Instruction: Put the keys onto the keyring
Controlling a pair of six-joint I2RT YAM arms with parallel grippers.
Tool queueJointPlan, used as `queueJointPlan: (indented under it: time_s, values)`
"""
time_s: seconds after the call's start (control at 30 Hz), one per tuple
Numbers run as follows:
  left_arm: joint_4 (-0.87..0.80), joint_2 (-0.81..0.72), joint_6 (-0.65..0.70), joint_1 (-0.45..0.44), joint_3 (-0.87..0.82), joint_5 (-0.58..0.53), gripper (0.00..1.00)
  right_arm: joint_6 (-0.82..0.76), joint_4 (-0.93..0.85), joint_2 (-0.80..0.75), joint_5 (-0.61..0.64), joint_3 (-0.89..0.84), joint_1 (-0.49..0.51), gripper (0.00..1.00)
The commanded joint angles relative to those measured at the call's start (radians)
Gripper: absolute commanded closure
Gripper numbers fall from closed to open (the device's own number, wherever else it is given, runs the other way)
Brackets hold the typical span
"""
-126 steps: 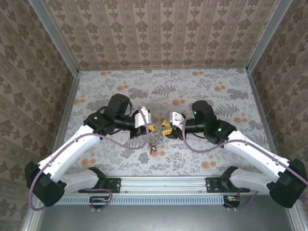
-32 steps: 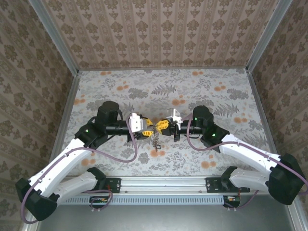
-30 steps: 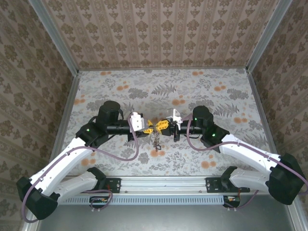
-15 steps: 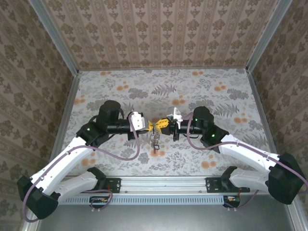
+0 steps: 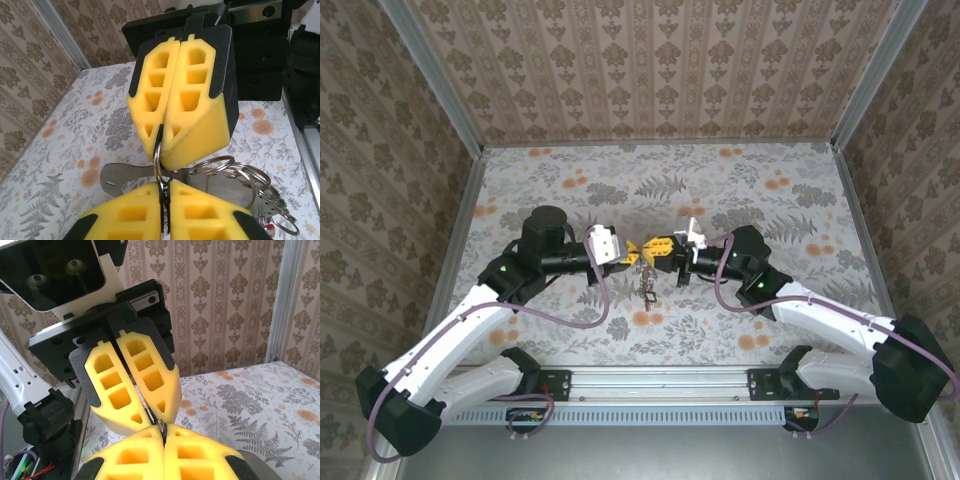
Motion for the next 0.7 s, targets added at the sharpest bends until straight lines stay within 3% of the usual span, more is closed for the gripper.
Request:
queueJointPlan:
  time_s: [0.0, 0.3, 0.67]
  values:
    - [-0.024, 0.009, -0.057, 0.0, -0.033, 0.039, 0.8, 0.029, 0.2, -0.011, 0.035, 0.022, 0.003, 1.0]
    - [0.107, -0.008, -0.178, 0.015, -0.047, 0.082, 0.73, 0.01, 0.166, -0.023, 0.02, 0.01, 0.006, 1.0]
    - [0.016, -0.044, -0.154, 0.072, 0.002, 0.126, 0.7, -0.07, 0.005, -0.064, -0.022, 0.017, 0.009, 1.0]
